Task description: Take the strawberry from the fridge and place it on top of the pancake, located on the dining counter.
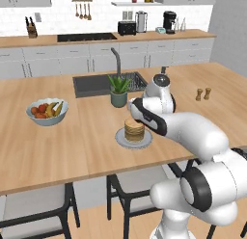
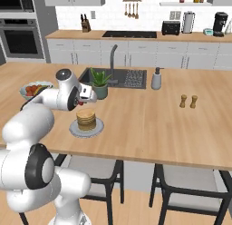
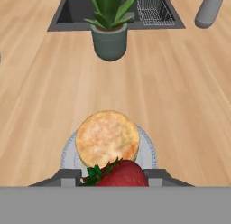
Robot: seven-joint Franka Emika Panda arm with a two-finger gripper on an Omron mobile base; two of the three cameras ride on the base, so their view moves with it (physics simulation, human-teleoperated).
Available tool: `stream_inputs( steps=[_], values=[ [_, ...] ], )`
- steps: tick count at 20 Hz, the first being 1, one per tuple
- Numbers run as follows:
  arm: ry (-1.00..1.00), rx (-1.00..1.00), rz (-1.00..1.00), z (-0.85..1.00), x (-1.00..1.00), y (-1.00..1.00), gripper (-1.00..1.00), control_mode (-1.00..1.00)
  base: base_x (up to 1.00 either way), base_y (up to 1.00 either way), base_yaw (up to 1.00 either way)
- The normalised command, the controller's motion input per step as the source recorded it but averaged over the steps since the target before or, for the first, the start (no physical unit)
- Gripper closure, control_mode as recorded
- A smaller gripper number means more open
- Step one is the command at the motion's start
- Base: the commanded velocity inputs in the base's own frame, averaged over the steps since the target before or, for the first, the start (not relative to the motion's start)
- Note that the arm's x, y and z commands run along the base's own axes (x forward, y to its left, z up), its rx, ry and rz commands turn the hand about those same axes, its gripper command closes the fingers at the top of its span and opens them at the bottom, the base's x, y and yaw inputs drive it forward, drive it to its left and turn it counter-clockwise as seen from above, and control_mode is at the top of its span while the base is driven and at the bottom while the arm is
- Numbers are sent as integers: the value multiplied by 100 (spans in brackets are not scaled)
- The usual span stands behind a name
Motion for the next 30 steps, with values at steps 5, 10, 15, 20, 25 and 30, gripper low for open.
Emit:
stream_inputs(
  steps=[5, 10, 15, 20, 25, 30],
  values=[
    [0, 0, 0, -19, 0, 9, 100, -100, 0, 0, 0],
    [0, 0, 0, -25, 28, 10, 100, -100, 0, 0, 0],
    [1, 0, 0, -28, 5, 3, 100, -100, 0, 0, 0],
    [0, 0, 0, -15, 0, 0, 100, -100, 0, 0, 0],
    [0, 0, 0, -8, 5, 0, 100, -100, 0, 0, 0],
    [2, -2, 0, -1, 27, 0, 100, -100, 0, 0, 0]
  ],
)
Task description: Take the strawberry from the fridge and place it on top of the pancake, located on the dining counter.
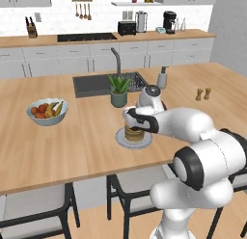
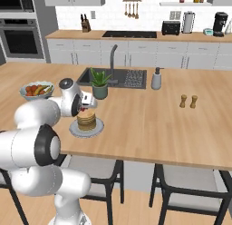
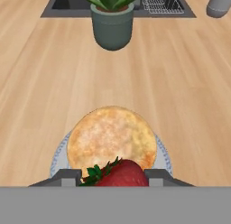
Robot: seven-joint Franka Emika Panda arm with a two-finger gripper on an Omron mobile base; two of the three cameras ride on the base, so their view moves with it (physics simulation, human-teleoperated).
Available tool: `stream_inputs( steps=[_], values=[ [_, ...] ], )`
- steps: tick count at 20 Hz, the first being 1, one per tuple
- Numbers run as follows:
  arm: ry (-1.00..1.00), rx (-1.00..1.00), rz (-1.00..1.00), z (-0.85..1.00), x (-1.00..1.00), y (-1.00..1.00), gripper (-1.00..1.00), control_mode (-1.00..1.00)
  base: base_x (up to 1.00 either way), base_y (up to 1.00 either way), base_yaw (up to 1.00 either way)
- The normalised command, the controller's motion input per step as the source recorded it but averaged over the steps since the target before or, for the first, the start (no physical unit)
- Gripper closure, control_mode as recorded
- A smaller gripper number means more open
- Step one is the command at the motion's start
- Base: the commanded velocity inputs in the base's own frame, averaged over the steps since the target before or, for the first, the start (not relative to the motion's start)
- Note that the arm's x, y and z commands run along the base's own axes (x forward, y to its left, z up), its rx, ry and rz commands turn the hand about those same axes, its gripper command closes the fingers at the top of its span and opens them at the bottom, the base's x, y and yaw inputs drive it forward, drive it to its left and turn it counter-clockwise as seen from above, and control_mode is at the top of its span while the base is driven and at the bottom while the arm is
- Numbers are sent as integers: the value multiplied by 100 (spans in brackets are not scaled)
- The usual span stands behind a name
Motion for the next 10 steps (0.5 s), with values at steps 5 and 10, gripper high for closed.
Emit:
stream_inputs(
  steps=[5, 10],
  values=[
    [7, -1, 0, -11, 20, 1, 100, -100, 0, 0, 0],
    [8, -1, 0, -22, 7, 8, 100, -100, 0, 0, 0]
  ],
)
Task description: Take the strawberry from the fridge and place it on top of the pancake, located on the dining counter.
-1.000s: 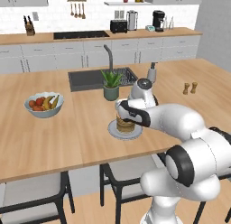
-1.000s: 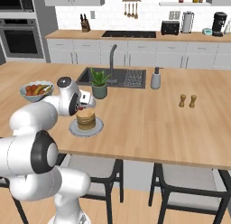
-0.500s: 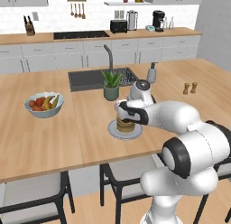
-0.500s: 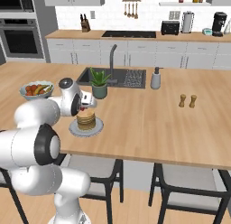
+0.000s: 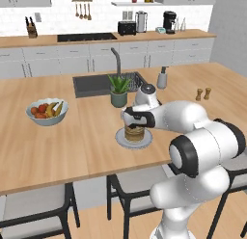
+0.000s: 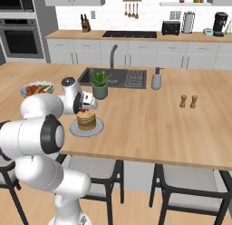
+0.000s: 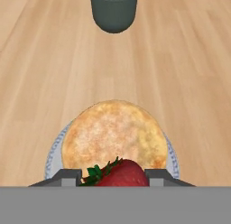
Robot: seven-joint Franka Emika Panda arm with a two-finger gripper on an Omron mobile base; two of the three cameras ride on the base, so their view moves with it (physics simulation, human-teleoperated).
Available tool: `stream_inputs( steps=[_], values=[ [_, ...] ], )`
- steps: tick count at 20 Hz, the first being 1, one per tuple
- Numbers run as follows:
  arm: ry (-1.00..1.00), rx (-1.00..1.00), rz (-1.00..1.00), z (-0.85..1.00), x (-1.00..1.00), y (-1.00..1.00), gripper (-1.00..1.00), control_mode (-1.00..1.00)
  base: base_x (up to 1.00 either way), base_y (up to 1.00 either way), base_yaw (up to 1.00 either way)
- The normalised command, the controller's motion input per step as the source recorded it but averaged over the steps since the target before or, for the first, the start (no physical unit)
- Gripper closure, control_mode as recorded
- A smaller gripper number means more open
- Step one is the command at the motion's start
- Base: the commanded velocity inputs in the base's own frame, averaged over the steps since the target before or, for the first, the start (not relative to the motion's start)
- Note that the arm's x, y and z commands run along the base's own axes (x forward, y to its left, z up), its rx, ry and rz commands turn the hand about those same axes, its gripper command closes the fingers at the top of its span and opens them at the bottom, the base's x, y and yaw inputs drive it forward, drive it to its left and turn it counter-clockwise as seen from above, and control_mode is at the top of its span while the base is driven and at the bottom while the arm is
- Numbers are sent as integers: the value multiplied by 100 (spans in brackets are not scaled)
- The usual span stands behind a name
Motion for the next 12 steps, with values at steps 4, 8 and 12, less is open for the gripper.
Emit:
stream_inputs(
  steps=[4, 8, 12],
  values=[
    [0, 0, 0, -16, 0, 0, 100, -100, 0, 0, 0],
    [-2, 0, 0, -12, -1, 0, 100, -100, 0, 0, 0],
    [-7, 0, 0, -13, 0, 0, 100, -100, 0, 0, 0]
  ],
)
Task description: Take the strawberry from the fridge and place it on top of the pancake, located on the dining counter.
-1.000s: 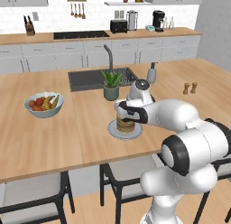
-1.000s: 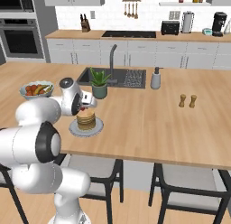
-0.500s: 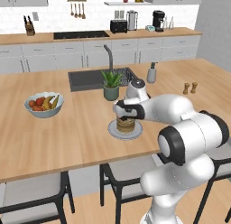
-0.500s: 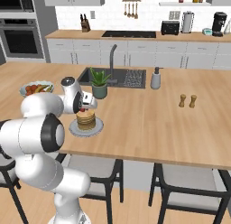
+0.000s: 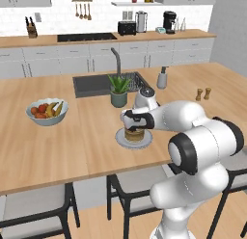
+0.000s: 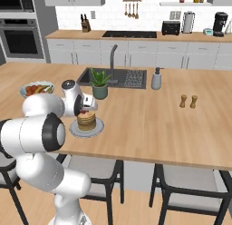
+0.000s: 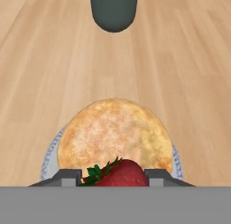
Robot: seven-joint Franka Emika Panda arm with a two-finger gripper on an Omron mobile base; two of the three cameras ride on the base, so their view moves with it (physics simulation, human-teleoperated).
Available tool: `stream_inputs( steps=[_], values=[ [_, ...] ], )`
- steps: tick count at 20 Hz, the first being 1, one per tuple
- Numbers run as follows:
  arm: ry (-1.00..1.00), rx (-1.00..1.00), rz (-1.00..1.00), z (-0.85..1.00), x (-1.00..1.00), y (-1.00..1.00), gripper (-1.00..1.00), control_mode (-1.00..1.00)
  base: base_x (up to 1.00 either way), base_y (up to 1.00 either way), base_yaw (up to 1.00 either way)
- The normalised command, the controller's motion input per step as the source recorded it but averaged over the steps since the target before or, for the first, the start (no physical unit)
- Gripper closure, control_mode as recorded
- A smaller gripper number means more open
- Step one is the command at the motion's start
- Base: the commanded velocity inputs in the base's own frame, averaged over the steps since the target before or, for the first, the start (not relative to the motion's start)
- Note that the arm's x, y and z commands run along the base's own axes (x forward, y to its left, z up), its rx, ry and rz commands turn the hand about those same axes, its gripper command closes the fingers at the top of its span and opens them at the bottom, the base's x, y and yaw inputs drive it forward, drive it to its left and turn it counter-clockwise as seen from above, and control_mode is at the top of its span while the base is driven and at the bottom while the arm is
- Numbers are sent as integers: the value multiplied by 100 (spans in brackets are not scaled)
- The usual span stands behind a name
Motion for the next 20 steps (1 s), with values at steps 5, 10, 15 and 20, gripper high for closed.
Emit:
stream_inputs(
  steps=[5, 10, 15, 20],
  values=[
    [-1, 0, 0, -4, 0, 0, 100, -100, 0, 0, 0],
    [0, 0, 0, -1, 0, 0, -100, -100, 0, 0, 0],
    [0, 0, 0, 0, 0, 0, -100, -100, 0, 0, 0],
    [0, 0, 0, 0, 0, 0, -100, -100, 0, 0, 0]
  ],
)
